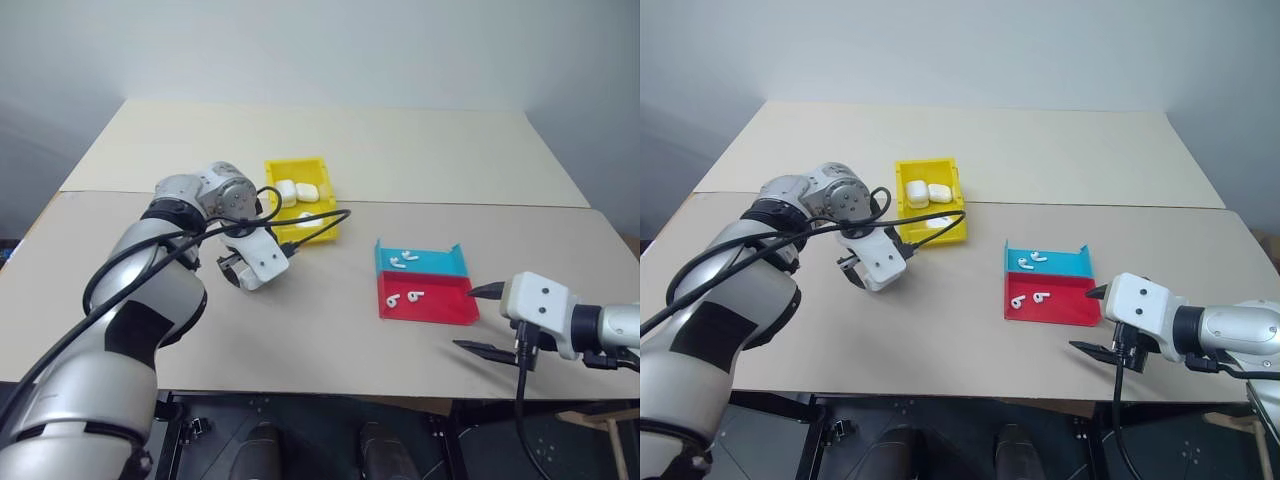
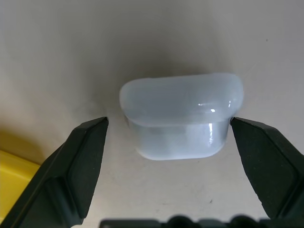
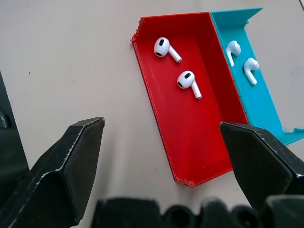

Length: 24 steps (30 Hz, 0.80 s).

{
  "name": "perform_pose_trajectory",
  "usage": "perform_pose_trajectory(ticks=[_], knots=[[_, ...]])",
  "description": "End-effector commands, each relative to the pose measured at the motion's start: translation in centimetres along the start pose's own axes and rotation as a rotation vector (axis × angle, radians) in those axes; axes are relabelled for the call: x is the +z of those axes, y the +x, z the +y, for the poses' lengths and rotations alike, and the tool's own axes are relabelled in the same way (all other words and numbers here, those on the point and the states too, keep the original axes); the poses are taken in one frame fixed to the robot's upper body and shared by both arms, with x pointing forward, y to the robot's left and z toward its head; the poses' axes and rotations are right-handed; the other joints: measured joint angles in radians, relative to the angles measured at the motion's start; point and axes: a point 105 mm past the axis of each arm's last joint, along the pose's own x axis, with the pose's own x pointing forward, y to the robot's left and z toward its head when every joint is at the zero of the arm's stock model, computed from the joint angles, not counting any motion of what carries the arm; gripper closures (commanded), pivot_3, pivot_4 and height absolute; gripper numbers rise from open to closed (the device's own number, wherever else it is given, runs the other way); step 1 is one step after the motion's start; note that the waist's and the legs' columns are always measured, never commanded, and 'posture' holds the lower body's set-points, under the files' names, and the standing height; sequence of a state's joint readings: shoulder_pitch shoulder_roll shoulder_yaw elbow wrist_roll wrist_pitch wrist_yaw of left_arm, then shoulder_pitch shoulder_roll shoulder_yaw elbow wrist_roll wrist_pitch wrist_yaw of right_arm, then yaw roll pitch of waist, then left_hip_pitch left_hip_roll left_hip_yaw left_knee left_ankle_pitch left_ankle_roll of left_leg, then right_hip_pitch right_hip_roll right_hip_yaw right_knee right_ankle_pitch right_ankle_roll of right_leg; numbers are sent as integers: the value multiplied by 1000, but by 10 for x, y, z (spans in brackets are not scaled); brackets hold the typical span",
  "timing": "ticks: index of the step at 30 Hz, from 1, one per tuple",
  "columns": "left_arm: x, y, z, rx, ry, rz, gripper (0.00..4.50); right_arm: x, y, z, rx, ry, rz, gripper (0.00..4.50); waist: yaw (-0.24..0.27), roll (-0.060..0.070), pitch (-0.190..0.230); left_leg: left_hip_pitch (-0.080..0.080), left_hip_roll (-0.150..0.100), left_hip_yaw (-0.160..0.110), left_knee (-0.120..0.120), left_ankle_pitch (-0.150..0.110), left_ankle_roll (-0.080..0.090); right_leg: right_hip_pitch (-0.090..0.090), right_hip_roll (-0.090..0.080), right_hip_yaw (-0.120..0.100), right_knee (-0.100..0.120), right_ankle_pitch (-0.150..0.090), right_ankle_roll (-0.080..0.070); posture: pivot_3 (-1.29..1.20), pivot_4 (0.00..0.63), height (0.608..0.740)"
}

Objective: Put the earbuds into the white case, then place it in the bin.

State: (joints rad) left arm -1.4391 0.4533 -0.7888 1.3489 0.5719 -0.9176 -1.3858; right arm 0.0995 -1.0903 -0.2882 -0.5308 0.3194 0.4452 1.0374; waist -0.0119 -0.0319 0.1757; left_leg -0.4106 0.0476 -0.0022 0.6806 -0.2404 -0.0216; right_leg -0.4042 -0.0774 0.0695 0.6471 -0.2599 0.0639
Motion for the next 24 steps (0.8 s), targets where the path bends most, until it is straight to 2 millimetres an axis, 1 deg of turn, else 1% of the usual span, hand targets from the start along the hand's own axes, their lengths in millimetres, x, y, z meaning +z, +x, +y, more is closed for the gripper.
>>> perform_pose_trajectory(ticks=[1,9,12,13,15,17,18,24], knots=[[0,-1,2,22,-27,-14,32,5,-5,-3,-25,-35,-1,0,0,0,0,0,0,0,0,0,0,0,0,0,0,0,0,0,150,740],[-4,2,-2,-8,3,31,32,3,-3,-3,-24,-47,14,0,0,0,0,0,0,0,0,0,0,0,0,0,0,0,0,0,150,740],[-4,3,-2,-9,-21,28,32,3,-3,-2,-25,-45,16,0,0,0,0,0,0,0,0,0,0,0,0,0,0,0,0,0,150,740],[-5,3,-1,-4,-16,34,424,2,-3,-2,-25,-45,19,0,0,0,0,0,0,0,0,0,0,0,0,0,0,0,0,0,150,740],[-6,5,1,15,-32,45,937,1,-3,-2,-26,-45,21,0,0,0,0,1,0,0,0,0,0,0,0,0,0,0,0,0,150,740],[-6,5,1,10,-53,40,1599,0,-3,-2,-25,-51,31,0,0,0,0,2,0,0,0,0,0,1,0,0,1,0,0,0,150,740],[-6,5,1,9,-55,38,1757,0,-3,-2,-25,-51,34,0,1,0,0,2,0,0,0,0,0,1,0,0,1,0,0,0,150,740],[-8,7,-1,2,-46,57,1756,-2,-2,-2,-27,-59,42,0,1,0,0,2,0,0,0,0,0,1,0,0,1,0,0,0,150,740]])
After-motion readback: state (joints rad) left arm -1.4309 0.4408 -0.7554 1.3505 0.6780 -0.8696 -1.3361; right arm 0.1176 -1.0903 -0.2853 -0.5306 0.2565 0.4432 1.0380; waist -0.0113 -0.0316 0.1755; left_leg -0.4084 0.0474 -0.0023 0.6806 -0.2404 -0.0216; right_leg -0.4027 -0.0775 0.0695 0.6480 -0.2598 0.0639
